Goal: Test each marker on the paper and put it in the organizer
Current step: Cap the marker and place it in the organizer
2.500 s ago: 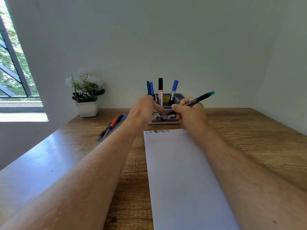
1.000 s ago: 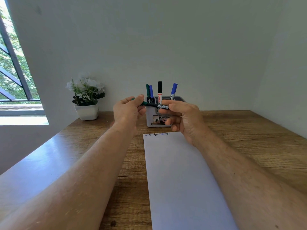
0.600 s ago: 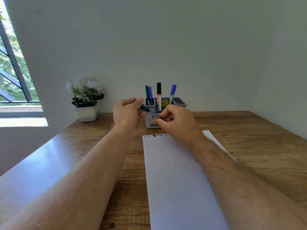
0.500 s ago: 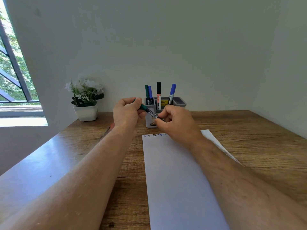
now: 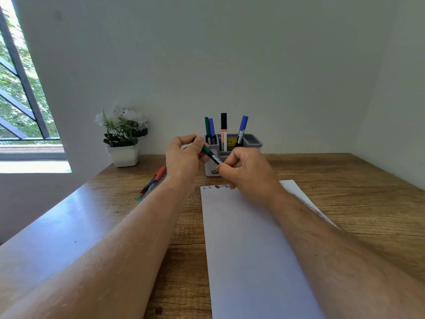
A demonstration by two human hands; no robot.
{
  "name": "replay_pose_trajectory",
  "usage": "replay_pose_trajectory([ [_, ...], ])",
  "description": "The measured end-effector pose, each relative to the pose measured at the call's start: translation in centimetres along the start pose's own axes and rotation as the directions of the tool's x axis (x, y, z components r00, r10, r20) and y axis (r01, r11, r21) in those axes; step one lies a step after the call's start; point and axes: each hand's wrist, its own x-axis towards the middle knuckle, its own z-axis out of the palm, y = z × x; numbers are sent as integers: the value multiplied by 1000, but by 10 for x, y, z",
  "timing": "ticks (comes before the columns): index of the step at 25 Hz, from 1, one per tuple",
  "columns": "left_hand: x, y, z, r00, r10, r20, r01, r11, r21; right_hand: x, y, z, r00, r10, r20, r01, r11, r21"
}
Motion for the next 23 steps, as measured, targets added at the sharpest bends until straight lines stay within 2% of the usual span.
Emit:
replay_pose_trajectory([
  [6,-3,2,1,999,3,36,-2,1000,-30,-2,-1,-1,999,33,-8,-33,998,48],
  [9,-9,4,4,995,19,98,-17,1000,-22,-1,1,-1,999,43,-24,-42,998,45],
  [12,-13,8,9,982,123,142,-142,981,130,1,4,0,998,54,-11,-53,997,53],
  [16,-22,15,15,926,329,182,-375,843,386,4,13,0,994,90,-54,-91,996,-8],
  [18,-24,20,24,882,406,238,-470,779,415,7,18,-2,980,147,-136,-151,988,-21],
  [20,-23,28,39,849,447,281,-526,758,386,10,23,-5,951,242,-192,-250,968,-18],
  [23,-12,40,64,814,503,290,-580,735,351,10,25,-6,929,317,-190,-325,946,-13],
])
